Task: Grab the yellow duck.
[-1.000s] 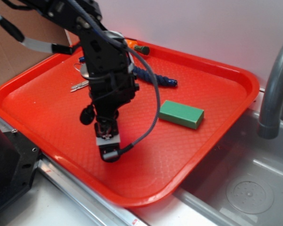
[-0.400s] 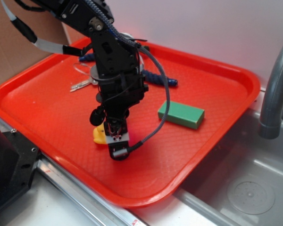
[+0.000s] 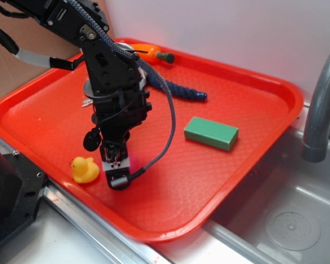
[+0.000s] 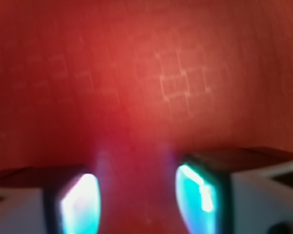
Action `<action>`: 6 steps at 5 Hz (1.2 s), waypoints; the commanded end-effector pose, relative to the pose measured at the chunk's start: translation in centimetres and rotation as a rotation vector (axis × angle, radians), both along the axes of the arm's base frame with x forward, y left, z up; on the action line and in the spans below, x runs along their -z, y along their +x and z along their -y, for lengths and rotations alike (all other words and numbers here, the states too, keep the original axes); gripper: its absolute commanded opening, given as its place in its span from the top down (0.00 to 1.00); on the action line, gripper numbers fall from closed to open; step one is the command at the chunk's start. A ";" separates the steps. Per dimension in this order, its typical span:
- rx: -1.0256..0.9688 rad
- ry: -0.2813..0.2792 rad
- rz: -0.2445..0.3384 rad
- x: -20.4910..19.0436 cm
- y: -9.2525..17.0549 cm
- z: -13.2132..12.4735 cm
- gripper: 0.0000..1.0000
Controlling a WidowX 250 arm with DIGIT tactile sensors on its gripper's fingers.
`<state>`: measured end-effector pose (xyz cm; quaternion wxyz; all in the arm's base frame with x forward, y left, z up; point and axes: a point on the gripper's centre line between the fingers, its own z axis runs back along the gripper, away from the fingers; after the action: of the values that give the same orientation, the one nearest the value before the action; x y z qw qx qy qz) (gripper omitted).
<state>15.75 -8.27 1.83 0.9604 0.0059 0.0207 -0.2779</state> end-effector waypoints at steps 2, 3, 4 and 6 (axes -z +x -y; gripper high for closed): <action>-0.095 -0.012 -0.027 -0.9 -2.3 -0.3 0.00; -0.332 -0.018 -0.022 -2.0 -4.2 -1.0 0.00; -0.386 0.029 -0.042 -2.5 -4.9 -0.8 0.00; -0.399 0.023 -0.090 -0.8 -4.4 -1.3 0.00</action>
<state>11.55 -6.49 2.70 0.9946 -0.0026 0.0677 -0.0791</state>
